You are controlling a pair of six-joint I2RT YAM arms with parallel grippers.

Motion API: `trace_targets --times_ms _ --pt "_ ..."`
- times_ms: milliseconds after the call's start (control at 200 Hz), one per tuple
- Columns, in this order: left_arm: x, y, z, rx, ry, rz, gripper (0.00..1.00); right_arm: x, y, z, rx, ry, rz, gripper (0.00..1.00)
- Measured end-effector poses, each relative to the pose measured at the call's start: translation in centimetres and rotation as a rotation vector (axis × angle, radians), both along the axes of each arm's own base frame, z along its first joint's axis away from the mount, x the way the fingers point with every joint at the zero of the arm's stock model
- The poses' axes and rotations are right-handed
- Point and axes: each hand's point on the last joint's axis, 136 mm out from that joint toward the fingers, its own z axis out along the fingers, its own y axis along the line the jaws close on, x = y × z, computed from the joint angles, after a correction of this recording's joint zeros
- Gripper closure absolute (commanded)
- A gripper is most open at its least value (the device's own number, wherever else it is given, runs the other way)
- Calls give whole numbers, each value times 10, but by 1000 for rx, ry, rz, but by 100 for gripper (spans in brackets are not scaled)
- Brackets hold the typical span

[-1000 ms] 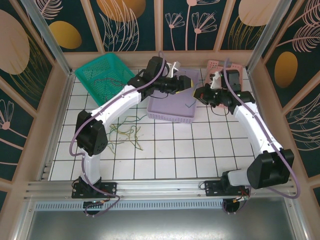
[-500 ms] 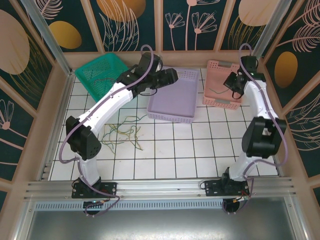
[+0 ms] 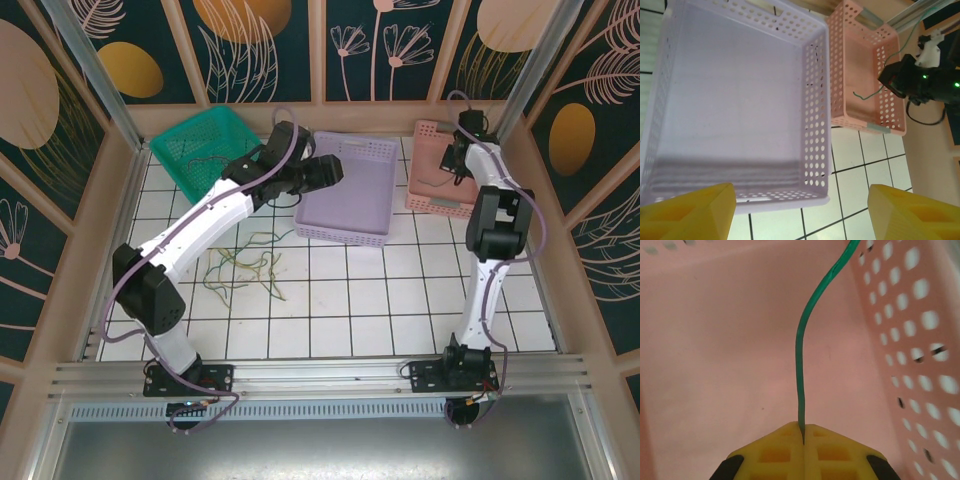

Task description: Untangle the cables

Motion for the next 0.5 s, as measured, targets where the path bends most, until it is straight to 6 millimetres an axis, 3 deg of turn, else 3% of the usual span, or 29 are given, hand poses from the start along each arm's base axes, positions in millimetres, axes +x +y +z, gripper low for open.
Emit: trace_targets --times_ms 100,180,380,500 --pt "-5 4 3 -3 -4 0 31 1 7 -25 -6 46 11 100" --pt "-8 6 8 -8 -11 1 31 -3 18 -33 -10 77 29 100" --pt "-11 11 12 -7 -23 11 31 -9 47 -35 -11 96 61 60" --pt "-10 13 8 4 -18 21 31 -16 44 -24 5 95 43 51"
